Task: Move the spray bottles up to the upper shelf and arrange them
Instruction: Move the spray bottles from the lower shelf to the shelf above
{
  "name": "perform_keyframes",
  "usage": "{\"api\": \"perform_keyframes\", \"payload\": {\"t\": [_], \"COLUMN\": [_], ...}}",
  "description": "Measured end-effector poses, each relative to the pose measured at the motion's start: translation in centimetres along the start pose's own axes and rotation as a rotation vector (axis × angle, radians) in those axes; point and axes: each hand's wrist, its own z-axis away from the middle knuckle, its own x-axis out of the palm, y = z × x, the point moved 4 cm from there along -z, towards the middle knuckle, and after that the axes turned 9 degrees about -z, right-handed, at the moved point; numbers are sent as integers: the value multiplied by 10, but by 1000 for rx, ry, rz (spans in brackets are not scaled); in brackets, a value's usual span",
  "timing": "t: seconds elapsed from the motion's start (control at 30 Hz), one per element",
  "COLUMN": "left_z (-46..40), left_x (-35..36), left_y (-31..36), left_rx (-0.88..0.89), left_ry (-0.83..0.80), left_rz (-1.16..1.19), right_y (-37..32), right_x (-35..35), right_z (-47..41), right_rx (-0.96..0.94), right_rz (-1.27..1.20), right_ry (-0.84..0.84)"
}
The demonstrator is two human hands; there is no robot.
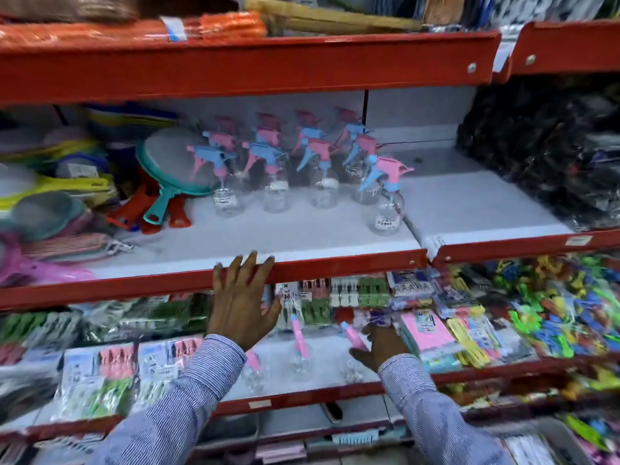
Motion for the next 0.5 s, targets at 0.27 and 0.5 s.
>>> {"api": "perform_keyframes", "payload": {"t": [0.27,0.5], "left_z": [-1,0], "left_x": [-3,-1], "left_y": [-2,-2], "left_rx": [-12,-28], "left_ry": [38,46], "left_rz": [4,24], "right_y": [-8,-45], "right_x": [19,-53], "right_z": [-11,27], "right_rx": [90,-57], "right_rz": [5,-143], "right_ry": [-46,98]}}
